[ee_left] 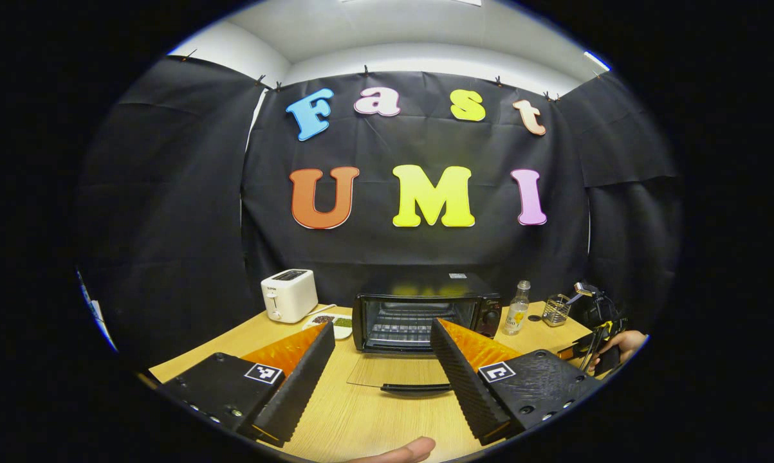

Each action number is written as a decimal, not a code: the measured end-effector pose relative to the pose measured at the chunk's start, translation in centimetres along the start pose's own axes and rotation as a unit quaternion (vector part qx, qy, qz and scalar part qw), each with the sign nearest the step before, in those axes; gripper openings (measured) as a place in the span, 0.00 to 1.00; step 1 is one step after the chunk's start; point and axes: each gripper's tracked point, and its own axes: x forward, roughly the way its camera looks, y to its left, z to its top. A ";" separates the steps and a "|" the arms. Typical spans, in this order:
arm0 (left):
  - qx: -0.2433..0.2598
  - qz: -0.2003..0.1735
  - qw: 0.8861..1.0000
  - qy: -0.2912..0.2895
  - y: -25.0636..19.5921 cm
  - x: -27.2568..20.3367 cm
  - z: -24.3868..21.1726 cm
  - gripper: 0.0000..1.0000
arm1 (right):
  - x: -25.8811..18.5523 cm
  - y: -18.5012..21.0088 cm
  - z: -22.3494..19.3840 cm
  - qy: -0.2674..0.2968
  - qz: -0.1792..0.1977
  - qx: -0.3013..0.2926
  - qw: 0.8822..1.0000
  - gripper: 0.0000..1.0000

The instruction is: Open the electric oven with the left hand, put the food in, and close the electric oven.

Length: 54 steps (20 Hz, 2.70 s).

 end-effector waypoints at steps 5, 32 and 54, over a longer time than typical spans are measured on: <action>0.003 -0.003 1.000 0.016 -0.2 -0.6 -1.1 0.95 | 1.3 1.2 -1.0 0.029 0.062 0.021 0.997 0.05; 0.019 -0.012 1.000 -0.011 1.6 -4.6 0.7 0.95 | -11.2 5.5 1.3 -0.042 0.158 0.084 0.983 0.04; 0.022 0.033 0.998 -0.051 12.0 -4.6 0.3 0.96 | -2.0 25.7 3.1 -0.070 0.157 0.187 0.967 0.04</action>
